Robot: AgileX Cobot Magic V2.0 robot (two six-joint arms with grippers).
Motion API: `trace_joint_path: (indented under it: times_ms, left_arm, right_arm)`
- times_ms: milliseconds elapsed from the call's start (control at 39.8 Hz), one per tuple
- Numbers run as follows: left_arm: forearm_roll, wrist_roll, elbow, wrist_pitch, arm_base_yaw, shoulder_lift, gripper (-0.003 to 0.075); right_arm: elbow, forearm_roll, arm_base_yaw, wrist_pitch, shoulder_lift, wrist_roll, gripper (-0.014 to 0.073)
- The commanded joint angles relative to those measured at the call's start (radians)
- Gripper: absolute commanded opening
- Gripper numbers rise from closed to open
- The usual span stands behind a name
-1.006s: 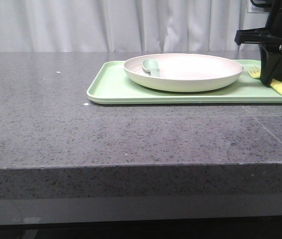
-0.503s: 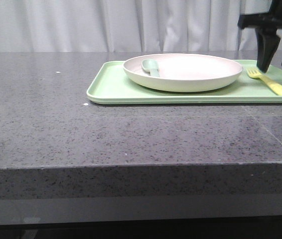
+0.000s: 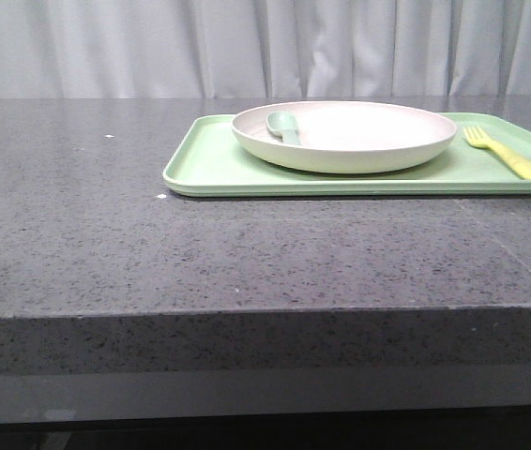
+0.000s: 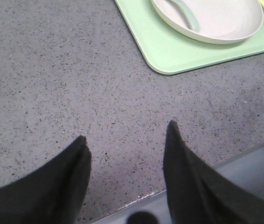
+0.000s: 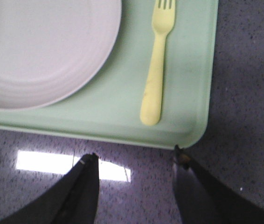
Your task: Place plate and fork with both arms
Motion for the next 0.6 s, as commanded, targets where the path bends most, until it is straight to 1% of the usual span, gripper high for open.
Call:
trace_joint_path:
  times_ms: [0, 327, 578]
  left_arm:
    - [-0.037, 0.001, -0.026, -0.051, -0.008, -0.001, 0.0357]
    - [-0.037, 0.001, -0.026, -0.051, -0.008, -0.001, 0.0357]
    - [-0.037, 0.001, -0.026, -0.051, -0.008, -0.001, 0.0357]
  right_arm:
    - [0.071, 0.000, 0.009, -0.047, -0.144, -0.018, 0.0393]
    - [0.361, 0.000, 0.009, -0.087, -0.487, -0.018, 0.0393]
    - [0.497, 0.000, 0.009, -0.098, -0.697, -0.018, 0.0393]
